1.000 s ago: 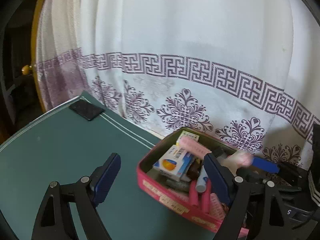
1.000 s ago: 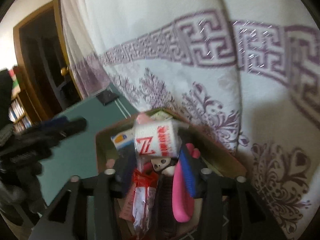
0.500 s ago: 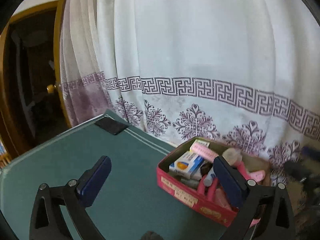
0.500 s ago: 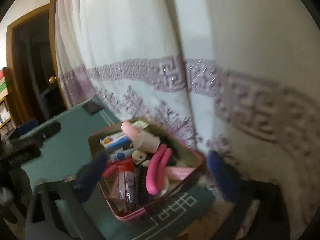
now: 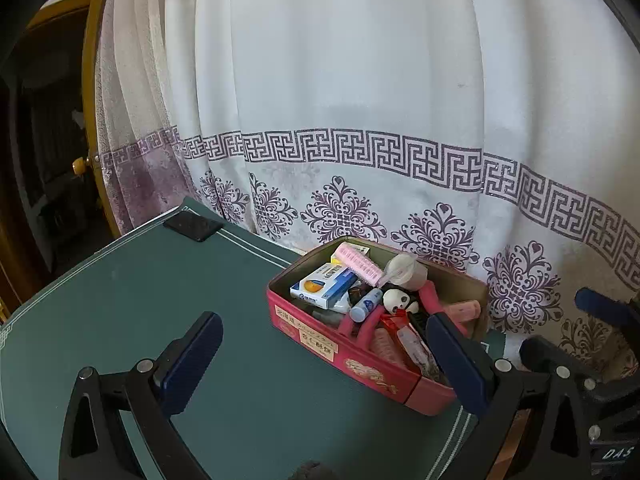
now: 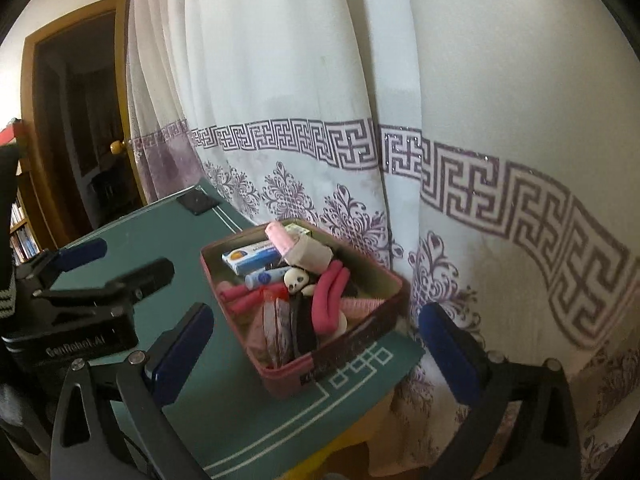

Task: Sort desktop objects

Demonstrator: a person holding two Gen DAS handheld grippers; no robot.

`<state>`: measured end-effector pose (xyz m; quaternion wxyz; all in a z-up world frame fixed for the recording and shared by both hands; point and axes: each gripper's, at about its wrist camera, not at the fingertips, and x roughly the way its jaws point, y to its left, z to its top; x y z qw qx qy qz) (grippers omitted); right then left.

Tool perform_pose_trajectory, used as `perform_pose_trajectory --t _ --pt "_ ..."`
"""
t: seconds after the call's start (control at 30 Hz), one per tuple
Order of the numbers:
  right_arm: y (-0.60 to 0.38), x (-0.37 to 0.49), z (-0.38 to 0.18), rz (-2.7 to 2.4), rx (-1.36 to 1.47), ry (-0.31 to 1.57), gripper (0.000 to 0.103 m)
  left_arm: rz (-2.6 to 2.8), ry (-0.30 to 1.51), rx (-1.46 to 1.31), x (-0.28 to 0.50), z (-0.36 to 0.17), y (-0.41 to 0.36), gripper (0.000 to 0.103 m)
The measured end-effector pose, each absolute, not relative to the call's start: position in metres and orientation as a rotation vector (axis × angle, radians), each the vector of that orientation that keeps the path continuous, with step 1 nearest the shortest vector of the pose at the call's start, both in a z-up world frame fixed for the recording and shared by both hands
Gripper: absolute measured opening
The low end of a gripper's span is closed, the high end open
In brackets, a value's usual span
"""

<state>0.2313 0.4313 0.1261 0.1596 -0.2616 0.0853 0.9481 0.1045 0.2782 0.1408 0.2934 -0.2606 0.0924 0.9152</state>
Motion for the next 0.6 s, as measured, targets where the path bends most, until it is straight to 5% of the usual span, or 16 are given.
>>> perform_pose_trajectory --t 0.6 --pt "0.440 0.229 0.115 2.682 -0.791 0.271 0.103 2.394 0.281 -0.745 0.104 0.132 0.290 0.103"
